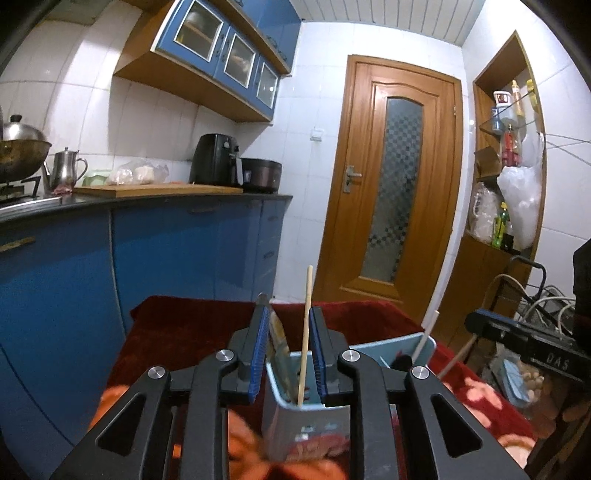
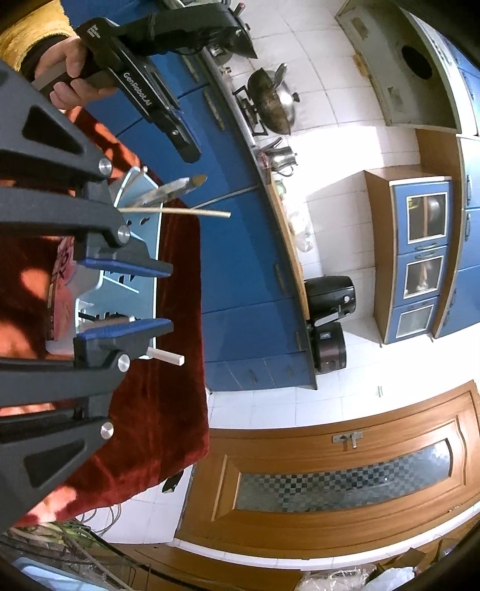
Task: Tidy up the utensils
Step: 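Lower the chopsticks into the holder and open both tools, then move both tools back down to the remaining forks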
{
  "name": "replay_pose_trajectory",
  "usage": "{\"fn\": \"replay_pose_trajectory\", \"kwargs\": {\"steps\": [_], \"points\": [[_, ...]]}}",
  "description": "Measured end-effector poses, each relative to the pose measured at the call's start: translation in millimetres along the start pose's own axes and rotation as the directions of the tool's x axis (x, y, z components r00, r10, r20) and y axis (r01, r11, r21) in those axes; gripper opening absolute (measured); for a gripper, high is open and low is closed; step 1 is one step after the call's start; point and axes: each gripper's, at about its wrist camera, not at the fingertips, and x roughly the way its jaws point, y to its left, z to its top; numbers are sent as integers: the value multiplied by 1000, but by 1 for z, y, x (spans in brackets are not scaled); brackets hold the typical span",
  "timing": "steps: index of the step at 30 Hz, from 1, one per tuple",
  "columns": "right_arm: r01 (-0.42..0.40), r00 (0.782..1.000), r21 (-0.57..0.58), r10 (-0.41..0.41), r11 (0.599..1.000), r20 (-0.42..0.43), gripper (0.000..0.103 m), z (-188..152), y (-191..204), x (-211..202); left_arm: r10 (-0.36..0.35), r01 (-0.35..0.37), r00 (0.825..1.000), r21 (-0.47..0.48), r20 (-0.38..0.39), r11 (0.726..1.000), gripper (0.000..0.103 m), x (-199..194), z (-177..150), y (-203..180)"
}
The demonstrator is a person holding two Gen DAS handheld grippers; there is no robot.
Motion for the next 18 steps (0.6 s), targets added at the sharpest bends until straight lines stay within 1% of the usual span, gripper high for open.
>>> {"fn": "replay_pose_trajectory", "kwargs": {"steps": [3, 6, 9, 15, 18], "points": [[-4, 1000, 14, 4, 1000, 9, 29, -1, 1, -9, -1, 0, 999, -9, -41, 1000, 22, -13, -1, 2], [-17, 1000, 34, 17, 999, 14, 29, -4, 3, -19, 14, -15, 997, -10, -78, 1000, 22, -24, -4, 2], [-14, 1000, 32, 14, 999, 14, 29, -7, 8, -31, 2, -5, 992, -21, -127, 1000, 22, -30, -8, 2], [-2, 1000, 32, 2, 999, -16, 29, -14, 16, -52, -16, 13, 980, -21, -200, 1000, 22, -39, -20, -2], [-1, 999, 43, 3, 999, -45, 30, -21, 18, -58, -18, 14, 971, -17, -238, 1000, 22, -43, -27, -4]]}}
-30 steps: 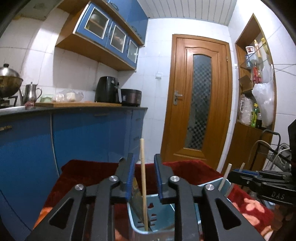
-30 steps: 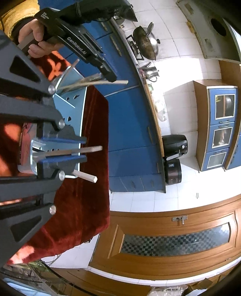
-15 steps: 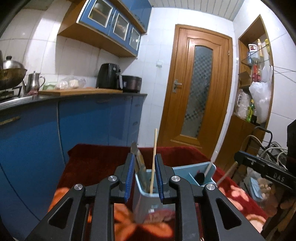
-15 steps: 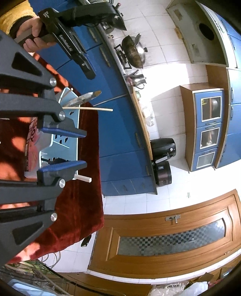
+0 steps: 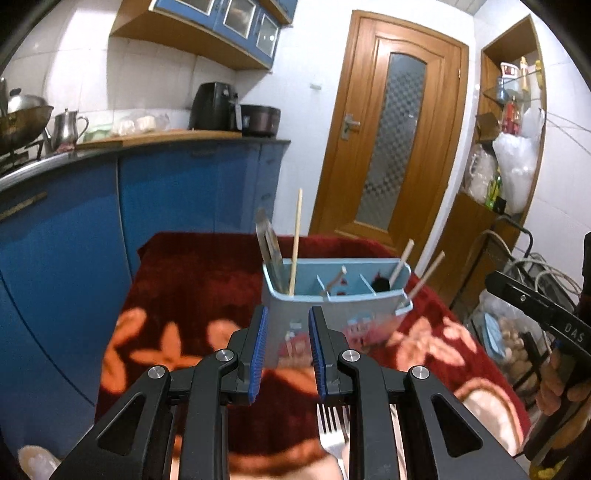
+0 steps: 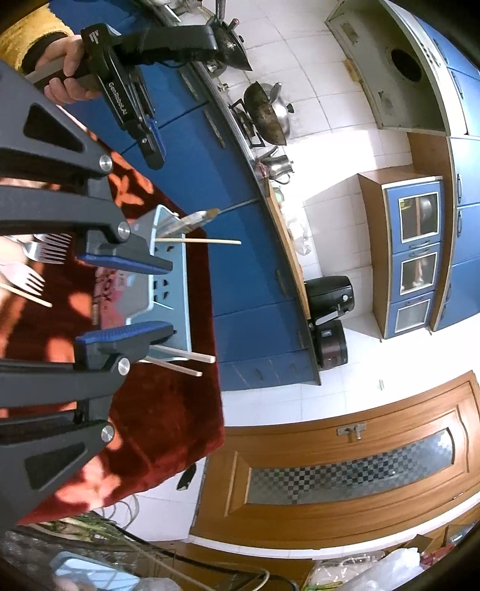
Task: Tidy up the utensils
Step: 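Move both tools back down to the remaining forks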
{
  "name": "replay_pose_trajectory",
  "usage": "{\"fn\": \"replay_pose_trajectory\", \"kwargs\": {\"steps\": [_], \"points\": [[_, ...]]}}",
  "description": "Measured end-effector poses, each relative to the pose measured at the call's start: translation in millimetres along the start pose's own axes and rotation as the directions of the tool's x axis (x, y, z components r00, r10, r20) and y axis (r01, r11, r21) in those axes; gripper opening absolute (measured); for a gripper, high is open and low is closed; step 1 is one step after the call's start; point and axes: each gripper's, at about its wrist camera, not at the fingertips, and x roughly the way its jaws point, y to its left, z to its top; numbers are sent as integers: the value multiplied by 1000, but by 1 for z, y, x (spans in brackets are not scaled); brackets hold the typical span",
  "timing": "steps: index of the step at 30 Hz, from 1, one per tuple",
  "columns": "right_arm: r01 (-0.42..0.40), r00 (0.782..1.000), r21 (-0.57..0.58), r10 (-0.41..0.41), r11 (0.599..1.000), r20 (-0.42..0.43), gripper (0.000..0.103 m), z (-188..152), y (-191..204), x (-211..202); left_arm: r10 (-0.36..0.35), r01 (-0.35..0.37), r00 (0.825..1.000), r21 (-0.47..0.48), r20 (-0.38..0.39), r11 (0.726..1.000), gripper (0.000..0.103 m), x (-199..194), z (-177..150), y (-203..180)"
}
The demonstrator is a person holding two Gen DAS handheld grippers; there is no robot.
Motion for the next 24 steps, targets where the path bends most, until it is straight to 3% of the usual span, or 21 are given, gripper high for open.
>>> {"fn": "replay_pose_trajectory", "kwargs": {"steps": [8, 14, 24], "points": [[-31, 996, 64, 36, 997, -84, 31, -27, -4, -8, 4, -5, 995, -6, -104, 1000, 22, -1, -25, -3], [-23, 991, 97, 36, 995, -133, 31, -50, -7, -13, -11, 13, 979, 12, -203, 1000, 22, 2, -46, -11], [19, 976, 141, 12, 990, -216, 31, -84, -28, -16, -40, 61, 921, 41, -388, 997, 22, 25, -80, -32]]}}
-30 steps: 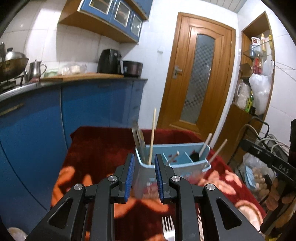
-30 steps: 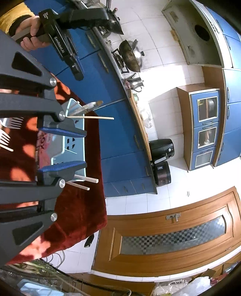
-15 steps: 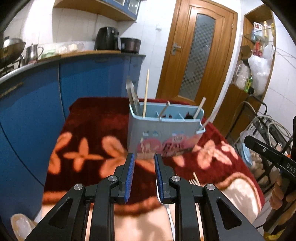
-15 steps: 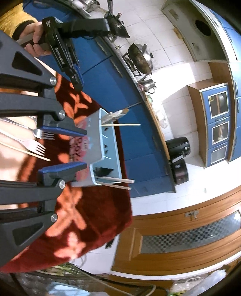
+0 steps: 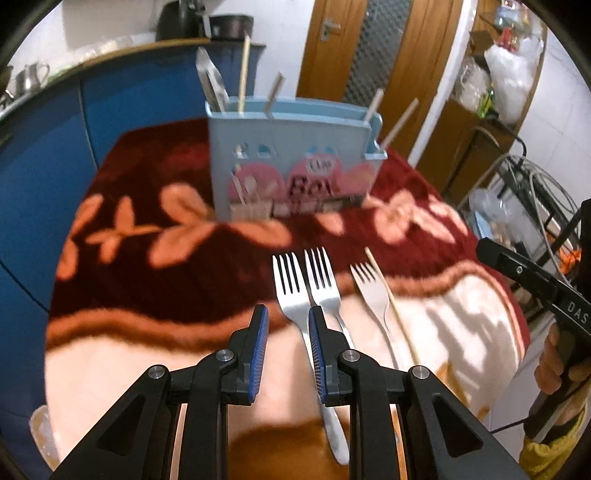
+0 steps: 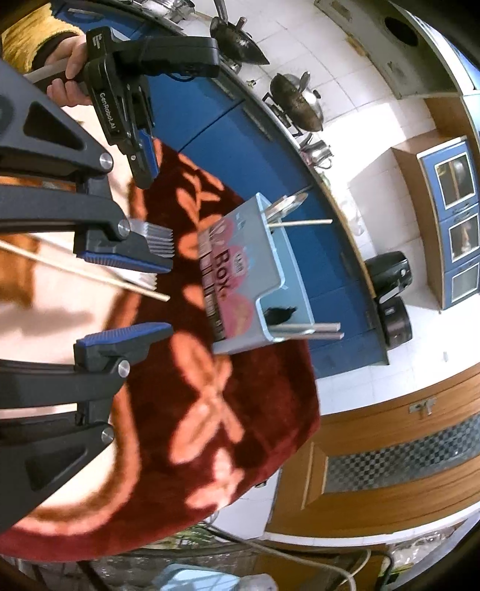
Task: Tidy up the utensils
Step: 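Move both tools back down to the remaining forks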
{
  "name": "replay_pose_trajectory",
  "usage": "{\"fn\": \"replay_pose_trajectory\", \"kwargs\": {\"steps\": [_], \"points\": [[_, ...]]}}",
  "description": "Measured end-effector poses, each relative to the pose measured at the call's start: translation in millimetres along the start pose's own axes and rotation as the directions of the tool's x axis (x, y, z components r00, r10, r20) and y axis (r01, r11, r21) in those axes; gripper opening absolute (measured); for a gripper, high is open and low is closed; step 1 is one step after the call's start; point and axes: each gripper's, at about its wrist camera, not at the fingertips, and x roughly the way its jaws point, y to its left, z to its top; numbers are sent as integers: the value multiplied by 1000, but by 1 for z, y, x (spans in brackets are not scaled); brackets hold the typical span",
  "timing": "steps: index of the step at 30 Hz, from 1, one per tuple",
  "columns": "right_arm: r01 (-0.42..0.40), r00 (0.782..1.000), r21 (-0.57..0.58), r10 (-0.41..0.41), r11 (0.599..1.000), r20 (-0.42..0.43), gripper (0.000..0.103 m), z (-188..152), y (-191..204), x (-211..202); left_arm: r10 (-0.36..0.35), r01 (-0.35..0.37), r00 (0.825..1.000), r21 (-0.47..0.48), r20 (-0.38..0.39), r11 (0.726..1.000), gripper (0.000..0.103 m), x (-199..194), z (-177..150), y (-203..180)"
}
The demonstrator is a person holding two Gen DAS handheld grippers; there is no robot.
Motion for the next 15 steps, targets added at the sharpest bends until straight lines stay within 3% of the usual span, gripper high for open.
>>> {"fn": "replay_pose_trajectory", "kwargs": {"steps": [4, 8, 15], "points": [[7, 1000, 20, -7, 1000, -23, 31, -9, -11, 2, -23, 21, 996, -24, -84, 999, 22, 15, -1, -1], [8, 999, 48, -7, 999, -33, 32, -15, -21, 3, -58, 47, 981, -63, -185, 997, 22, 32, -4, -1], [13, 999, 88, -9, 996, -43, 32, -22, -38, 4, -31, 21, 972, -47, -235, 999, 22, 42, 2, -6]]}}
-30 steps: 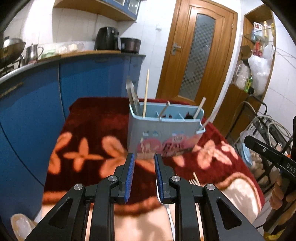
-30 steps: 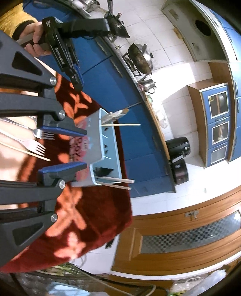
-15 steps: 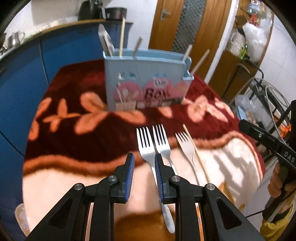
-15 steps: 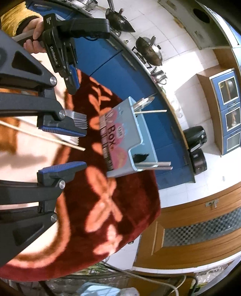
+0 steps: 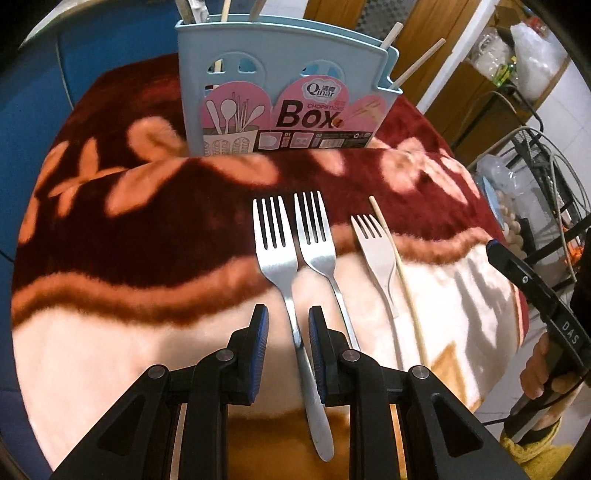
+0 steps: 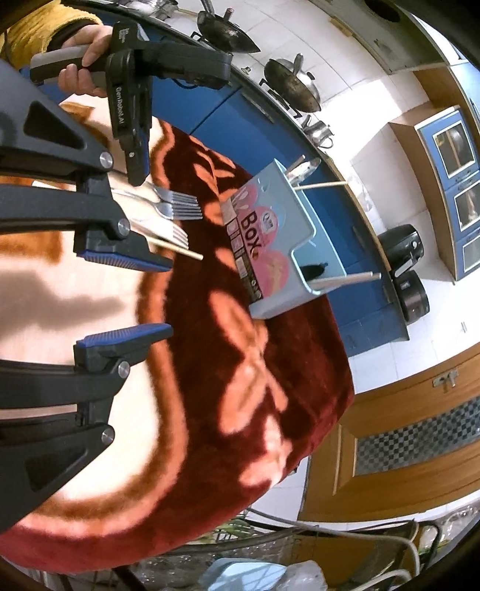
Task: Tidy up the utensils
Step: 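Move both tools back down to the remaining forks, then grasp a silver fork with the left tool while the right tool grasps a wooden chopstick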
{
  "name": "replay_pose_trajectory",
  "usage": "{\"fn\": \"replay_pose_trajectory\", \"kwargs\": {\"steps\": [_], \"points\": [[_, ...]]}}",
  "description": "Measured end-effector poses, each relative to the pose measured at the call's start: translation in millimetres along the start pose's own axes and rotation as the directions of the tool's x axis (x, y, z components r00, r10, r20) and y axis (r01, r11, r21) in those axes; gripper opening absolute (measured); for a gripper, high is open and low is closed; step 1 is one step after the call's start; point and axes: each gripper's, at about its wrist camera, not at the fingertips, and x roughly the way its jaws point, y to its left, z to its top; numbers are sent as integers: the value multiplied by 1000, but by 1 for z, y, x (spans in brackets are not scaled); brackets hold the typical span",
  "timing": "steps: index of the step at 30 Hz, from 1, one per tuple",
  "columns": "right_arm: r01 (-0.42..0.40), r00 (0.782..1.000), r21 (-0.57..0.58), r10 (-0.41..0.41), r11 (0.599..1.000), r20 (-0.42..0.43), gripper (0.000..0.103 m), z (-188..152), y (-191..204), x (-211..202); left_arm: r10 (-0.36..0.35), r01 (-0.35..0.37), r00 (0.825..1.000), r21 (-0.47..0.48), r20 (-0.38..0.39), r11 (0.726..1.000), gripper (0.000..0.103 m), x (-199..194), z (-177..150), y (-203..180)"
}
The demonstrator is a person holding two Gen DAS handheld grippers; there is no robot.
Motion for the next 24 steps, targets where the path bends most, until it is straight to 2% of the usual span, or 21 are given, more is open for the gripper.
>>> {"fn": "replay_pose_trajectory", "kwargs": {"steps": [7, 10, 13, 17, 24], "points": [[-3, 1000, 18, 2, 1000, 2, 32, 1, -10, 0, 16, -17, 992, -3, -128, 1000, 21, 10, 18, -4], [-3, 1000, 22, 3, 1000, 2, 33, 1, -13, 0, 42, -39, 983, 16, -177, 999, 14, 15, 24, -7], [-6, 1000, 24, 6, 1000, 1, 33, 2, -14, 1, 47, -44, 980, 19, -193, 999, 9, 16, 26, -6], [-6, 1000, 10, 7, 1000, -15, 34, 3, -10, 3, 24, -25, 988, -6, -155, 1000, 7, 13, 22, -4], [-12, 997, -67, 6, 998, -79, 35, 7, 11, 12, -71, 70, 997, -82, -3, 994, 4, -7, 0, 19]]}}
